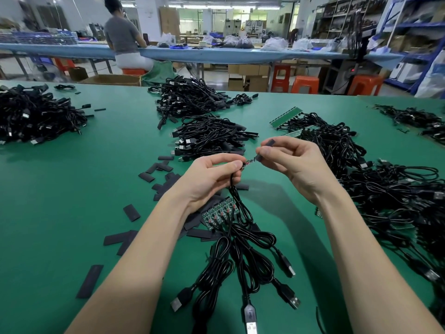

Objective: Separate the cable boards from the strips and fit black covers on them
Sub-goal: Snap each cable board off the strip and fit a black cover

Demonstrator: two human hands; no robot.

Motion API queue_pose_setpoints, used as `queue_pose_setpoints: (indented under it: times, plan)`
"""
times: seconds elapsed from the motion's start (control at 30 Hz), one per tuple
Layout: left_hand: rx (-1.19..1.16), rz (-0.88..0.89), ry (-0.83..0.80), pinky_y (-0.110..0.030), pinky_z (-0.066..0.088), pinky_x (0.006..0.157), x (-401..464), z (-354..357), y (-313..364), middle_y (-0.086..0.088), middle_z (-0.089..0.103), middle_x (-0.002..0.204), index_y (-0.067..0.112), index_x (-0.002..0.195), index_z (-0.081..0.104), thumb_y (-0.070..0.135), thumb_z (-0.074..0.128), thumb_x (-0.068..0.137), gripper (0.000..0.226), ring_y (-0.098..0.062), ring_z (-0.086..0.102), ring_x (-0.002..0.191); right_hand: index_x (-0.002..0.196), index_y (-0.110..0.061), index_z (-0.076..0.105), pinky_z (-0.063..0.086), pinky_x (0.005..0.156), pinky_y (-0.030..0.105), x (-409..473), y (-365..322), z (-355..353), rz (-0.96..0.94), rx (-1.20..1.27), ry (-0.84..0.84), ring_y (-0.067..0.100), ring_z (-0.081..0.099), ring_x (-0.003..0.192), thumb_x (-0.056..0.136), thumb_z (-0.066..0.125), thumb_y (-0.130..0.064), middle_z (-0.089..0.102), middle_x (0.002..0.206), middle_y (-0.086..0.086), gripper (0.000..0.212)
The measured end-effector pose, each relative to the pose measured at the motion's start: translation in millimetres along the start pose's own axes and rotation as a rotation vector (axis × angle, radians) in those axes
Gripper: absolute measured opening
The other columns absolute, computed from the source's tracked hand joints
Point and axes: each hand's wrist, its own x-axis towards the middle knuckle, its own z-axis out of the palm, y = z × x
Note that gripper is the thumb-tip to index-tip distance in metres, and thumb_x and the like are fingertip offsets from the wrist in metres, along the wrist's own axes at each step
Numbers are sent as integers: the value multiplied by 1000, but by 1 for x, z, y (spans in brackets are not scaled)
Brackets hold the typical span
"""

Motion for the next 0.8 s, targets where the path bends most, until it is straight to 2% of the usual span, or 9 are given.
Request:
queue_pose_setpoints:
  times: [0.23, 0.43, 0.53, 0.67, 0.8]
  plan:
    - [-84, 6, 75, -16, 55, 67, 3, 6, -3, -4, 70, 74, 7, 95, 69, 4, 67, 91, 5, -11, 68, 67, 82, -15, 78, 58, 79, 26, 2, 10, 13, -124, -69, 130, 17, 70, 75, 76, 83, -5, 75, 77, 8, 13]
    - [-5, 48, 38, -19, 56, 70, 2, 5, -2, -4, 70, 73, 6, 94, 69, 4, 67, 92, 3, -13, 66, 66, 87, -14, 79, 57, 81, 25, -2, 11, 10, 12, 20, -12, 18, 71, 82, 68, 84, -15, 76, 88, 13, 20]
    - [103, 152, 63, -25, 58, 74, 4, 8, -4, -7, 72, 75, 8, 91, 70, 5, 71, 90, 3, -16, 68, 69, 87, -14, 80, 57, 82, 24, -1, 12, 8, 12, 44, 15, 19, 71, 85, 67, 84, -16, 76, 91, 13, 21]
    - [354, 370, 98, -23, 58, 73, 4, 11, -6, -6, 77, 80, 6, 92, 75, 1, 79, 83, 11, -16, 73, 72, 86, -11, 79, 56, 79, 19, 0, 16, 6, 59, 142, 85, 14, 71, 82, 70, 79, -14, 76, 88, 10, 16]
    - [425, 441, 110, -32, 62, 72, 3, 11, -6, -8, 77, 77, 3, 89, 78, 2, 81, 81, 8, -16, 73, 70, 81, -13, 82, 55, 78, 16, -1, 19, 5, 93, 185, 73, 12, 72, 85, 72, 78, -16, 77, 90, 8, 11]
